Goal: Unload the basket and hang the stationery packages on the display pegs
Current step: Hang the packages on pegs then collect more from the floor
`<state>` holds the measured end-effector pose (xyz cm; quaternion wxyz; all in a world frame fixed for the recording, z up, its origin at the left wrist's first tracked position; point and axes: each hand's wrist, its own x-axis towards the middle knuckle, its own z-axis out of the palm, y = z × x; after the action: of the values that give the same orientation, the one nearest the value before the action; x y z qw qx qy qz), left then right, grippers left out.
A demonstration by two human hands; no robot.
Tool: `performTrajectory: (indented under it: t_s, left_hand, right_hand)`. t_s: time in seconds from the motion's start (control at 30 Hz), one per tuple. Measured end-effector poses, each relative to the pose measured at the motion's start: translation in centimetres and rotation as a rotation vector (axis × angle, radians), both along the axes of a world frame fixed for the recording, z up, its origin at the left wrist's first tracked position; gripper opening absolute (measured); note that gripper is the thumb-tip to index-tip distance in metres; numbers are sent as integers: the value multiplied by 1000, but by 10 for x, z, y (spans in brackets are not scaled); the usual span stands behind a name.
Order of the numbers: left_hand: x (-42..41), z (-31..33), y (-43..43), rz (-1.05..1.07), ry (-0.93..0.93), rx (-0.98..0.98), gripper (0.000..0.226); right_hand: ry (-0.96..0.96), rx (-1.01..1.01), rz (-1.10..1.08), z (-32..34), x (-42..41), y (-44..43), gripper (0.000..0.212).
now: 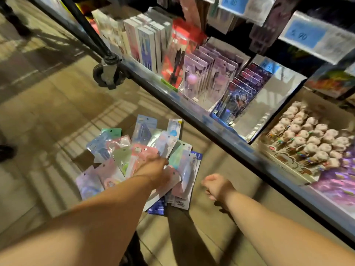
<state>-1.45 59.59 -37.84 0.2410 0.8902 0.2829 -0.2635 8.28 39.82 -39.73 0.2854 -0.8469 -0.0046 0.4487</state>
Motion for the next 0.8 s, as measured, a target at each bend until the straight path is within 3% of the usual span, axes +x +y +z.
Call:
performTrajectory:
  t_s: [0.13, 0.2, 0.3, 0.37, 0.53, 0.6, 0.7, 0.8]
  left_hand:
    - [-1, -23, -16, -80, 35, 46, 49]
    - [-2, -37, -16, -104, 16, 82, 60]
    - [-6, -51, -17, -144, -11, 144, 96]
    - [-5, -53, -20, -178, -48, 213, 106]
    - [-3, -60, -27, -153, -82, 209, 110]
    - [-3, -64, -28, -136, -105, 197, 109]
    - [-1, -66, -26, -132, -124, 133, 105]
    - [0, -65, -22, -47, -162, 32, 108]
  right_hand:
    - [82, 5, 12, -17, 2, 13, 6]
    - [95, -47, 71, -27, 5, 22, 16]
    - [45, -120, 93, -44, 11, 37, 14]
    - [21, -170, 74, -60, 14, 42, 15]
    - [100, -129, -81, -117, 11, 41, 25]
    - [118, -113, -92, -107, 6, 45, 38]
    - [121, -113, -101, -105, 3, 49, 31]
    - [88, -118, -172, -129, 6, 45, 56]
